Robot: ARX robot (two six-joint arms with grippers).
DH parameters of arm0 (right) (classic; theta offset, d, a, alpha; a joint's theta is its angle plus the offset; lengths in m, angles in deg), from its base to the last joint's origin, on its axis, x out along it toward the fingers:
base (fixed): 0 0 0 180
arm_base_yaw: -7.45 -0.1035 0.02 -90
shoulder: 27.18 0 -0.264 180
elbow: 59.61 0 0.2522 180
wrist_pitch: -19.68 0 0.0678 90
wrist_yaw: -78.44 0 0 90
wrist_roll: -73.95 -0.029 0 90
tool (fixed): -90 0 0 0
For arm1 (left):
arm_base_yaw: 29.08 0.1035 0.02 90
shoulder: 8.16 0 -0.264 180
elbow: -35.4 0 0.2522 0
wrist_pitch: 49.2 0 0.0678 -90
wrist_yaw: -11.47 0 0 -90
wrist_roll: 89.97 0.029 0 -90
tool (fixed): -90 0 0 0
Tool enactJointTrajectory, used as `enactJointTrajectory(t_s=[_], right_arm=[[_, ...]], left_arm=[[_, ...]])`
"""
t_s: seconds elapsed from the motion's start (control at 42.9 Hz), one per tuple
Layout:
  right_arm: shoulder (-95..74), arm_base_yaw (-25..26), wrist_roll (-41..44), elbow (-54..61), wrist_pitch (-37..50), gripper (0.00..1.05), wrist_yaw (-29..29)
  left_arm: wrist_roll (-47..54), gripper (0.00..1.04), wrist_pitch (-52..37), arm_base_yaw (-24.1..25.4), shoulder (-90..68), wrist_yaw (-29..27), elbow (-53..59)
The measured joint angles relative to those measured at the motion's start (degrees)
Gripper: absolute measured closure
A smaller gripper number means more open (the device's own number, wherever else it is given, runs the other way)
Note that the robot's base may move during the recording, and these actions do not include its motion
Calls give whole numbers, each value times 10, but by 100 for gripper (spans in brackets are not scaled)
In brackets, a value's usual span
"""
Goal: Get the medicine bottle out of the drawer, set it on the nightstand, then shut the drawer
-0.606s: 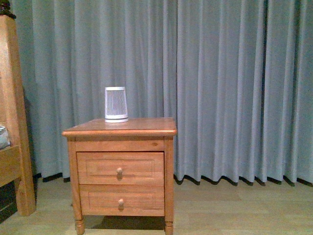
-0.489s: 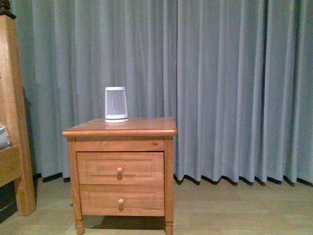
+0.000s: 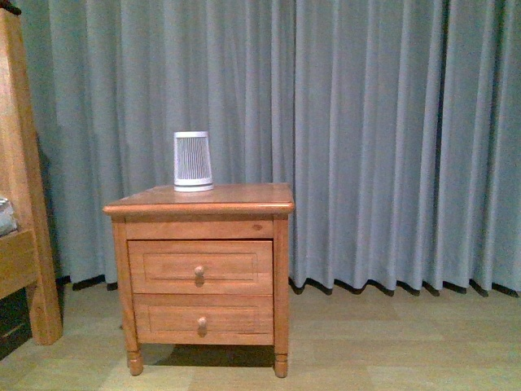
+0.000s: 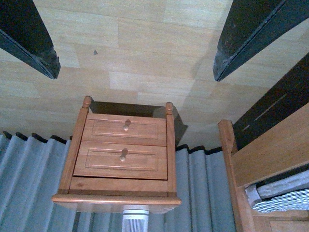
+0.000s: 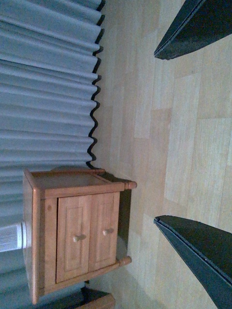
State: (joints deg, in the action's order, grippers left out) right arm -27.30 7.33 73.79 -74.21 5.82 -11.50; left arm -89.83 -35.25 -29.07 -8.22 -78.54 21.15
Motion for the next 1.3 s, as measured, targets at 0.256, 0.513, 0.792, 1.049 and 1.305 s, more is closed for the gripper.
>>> enactJointTrajectory(t_s=[0.256,0.513,0.792,1.049,1.305], right_arm=[[0,0,0,0,0,7,0],[0,0,0,0,0,7,0],[0,0,0,0,0,7,0],[0,0,0,0,0,7,0],[0,0,0,0,0,7,0]], left_arm=[[0,7,0,0,0,0,0],[0,7,0,0,0,0,0],[0,7,0,0,0,0,0],[0,7,0,0,0,0,0],[0,7,0,0,0,0,0]])
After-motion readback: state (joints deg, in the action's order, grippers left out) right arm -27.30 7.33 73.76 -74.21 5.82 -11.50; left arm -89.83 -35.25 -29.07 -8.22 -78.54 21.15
